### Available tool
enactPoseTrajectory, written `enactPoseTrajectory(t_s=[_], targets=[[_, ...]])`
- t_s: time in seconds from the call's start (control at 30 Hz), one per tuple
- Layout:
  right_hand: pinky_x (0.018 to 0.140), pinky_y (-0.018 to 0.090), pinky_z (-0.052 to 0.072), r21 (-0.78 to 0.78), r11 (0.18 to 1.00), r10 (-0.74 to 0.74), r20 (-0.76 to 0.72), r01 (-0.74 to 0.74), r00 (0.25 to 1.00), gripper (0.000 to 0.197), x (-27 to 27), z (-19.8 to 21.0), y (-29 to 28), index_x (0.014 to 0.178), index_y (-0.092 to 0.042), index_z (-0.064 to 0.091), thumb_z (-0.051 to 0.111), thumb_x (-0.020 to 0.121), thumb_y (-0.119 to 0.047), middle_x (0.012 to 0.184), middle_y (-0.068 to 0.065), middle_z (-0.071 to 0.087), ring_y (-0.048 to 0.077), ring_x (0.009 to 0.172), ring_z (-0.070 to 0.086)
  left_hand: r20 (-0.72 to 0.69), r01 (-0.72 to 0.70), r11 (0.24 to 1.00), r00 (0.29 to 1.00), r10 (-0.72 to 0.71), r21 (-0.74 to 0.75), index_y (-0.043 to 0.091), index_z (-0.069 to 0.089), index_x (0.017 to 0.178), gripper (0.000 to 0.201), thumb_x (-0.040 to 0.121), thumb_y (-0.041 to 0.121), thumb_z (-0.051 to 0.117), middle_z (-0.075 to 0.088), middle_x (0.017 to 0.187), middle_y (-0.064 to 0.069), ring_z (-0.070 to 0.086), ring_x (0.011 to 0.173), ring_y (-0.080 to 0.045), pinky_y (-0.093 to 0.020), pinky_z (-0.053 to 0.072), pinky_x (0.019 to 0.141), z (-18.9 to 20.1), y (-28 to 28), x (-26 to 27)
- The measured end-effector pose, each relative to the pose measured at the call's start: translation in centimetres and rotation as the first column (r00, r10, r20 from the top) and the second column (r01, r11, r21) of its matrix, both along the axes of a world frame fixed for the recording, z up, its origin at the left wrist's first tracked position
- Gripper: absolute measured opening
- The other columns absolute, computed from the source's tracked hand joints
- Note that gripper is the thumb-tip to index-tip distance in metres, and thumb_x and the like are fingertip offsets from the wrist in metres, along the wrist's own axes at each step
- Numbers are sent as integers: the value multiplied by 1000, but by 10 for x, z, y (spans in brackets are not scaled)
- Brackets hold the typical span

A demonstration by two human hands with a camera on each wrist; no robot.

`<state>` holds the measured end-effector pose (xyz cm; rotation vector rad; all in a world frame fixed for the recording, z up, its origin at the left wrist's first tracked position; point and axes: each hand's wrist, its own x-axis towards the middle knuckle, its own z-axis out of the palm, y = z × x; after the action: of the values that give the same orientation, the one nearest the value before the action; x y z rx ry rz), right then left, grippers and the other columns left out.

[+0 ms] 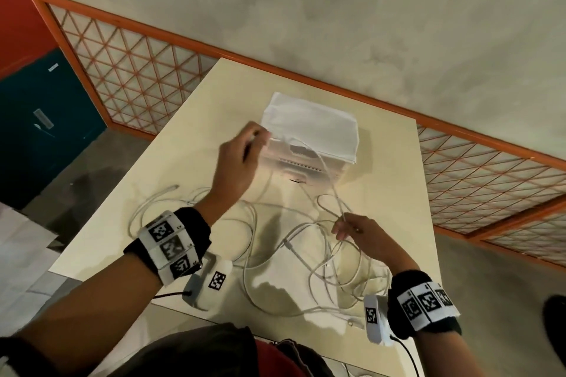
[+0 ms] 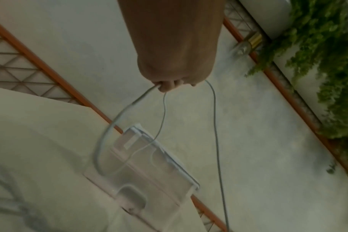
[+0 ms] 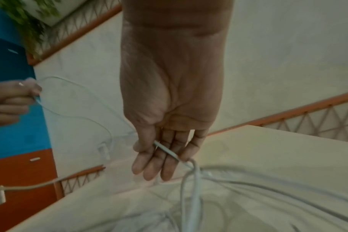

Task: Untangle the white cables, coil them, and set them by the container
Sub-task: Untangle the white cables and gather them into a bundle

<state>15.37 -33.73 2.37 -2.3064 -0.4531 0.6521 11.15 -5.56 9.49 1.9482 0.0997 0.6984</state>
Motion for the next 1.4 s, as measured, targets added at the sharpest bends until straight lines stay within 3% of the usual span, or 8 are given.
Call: enactPoseTrajectory(t_s=[0.17, 0.3, 0.57, 0.8, 0.87, 1.07, 1.2, 1.4], targets=[[84, 28, 40, -111, 994, 29, 106, -17, 994, 25, -5, -10, -5, 89, -17, 66, 43, 99, -16, 97, 19, 62, 26, 92, 60, 38, -58, 998, 998, 58, 6, 7, 58, 85, 19, 96, 20, 50, 45, 49, 10, 34, 43, -8, -15, 25, 46, -8, 14, -2], [64, 18, 46, 213, 944, -282, 127, 252, 951, 27, -4, 12, 6, 88, -21, 56, 35, 102, -28, 83, 8, 65, 5, 70, 61, -28, 17, 997, 1000, -15, 82, 12, 62, 83, 20, 92, 29, 57, 39, 49, 3, 32, 48, -14, -27, 29, 49, -30, 24, -9], [62, 37, 55, 496, 778, -548, 232, 387, 804, 33, 0, 68, 9, 91, -16, 50, 23, 104, -31, 78, 12, 68, 24, 75, 67, -345, 103, 951, 938, 4, 291, 20, 70, 86, 16, 88, 33, 62, 51, 53, 11, 48, 57, -9, -29, 38, 58, -52, 38, -22], [98, 50, 44, 58, 939, -336, 373, 339, 865, 38, 5, 13, -17, 126, -1, 50, 59, 89, -1, 123, 23, 53, 39, 111, 51, -406, 119, 887, 910, 82, 446, 17, 68, 91, 27, 90, 42, 56, 71, 75, -11, 64, 78, -35, -29, 36, 61, -58, 34, -29], [92, 58, 44, -79, 928, -311, 376, 365, 873, 37, -5, -12, -18, 111, 7, 54, 70, 78, 5, 111, 31, 54, 46, 104, 52, -397, 122, 879, 914, 81, 461, 17, 68, 90, 29, 90, 42, 55, 70, 70, -10, 63, 75, -35, -29, 37, 60, -61, 29, -31], [53, 8, 44, -284, 957, -100, -137, 58, 985, 25, -32, -38, -8, 67, -21, 57, 75, 77, -7, 67, -6, 62, -10, 51, 58, -425, 167, 871, 904, 51, 461, 15, 64, 83, 32, 92, 43, 51, 67, 66, -6, 60, 71, -31, -28, 32, 58, -67, 17, -30], [66, 23, 44, -373, 923, 43, -130, -89, 991, 38, -48, -54, -1, 62, -30, 51, 77, 68, -3, 67, -10, 57, 12, 70, 58, -410, 170, 887, 912, 23, 429, 14, 65, 82, 32, 91, 42, 53, 69, 68, -6, 62, 75, -31, -29, 34, 60, -67, 13, -27], [57, 5, 38, -139, 987, 62, -140, -81, 988, 20, -35, -18, 8, 77, -16, 64, 76, 72, -1, 66, -8, 59, -12, 53, 54, -444, 221, 922, 894, -62, 317, 12, 66, 86, 26, 88, 37, 61, 60, 60, -2, 56, 64, -24, -29, 38, 59, -64, 8, -21]])
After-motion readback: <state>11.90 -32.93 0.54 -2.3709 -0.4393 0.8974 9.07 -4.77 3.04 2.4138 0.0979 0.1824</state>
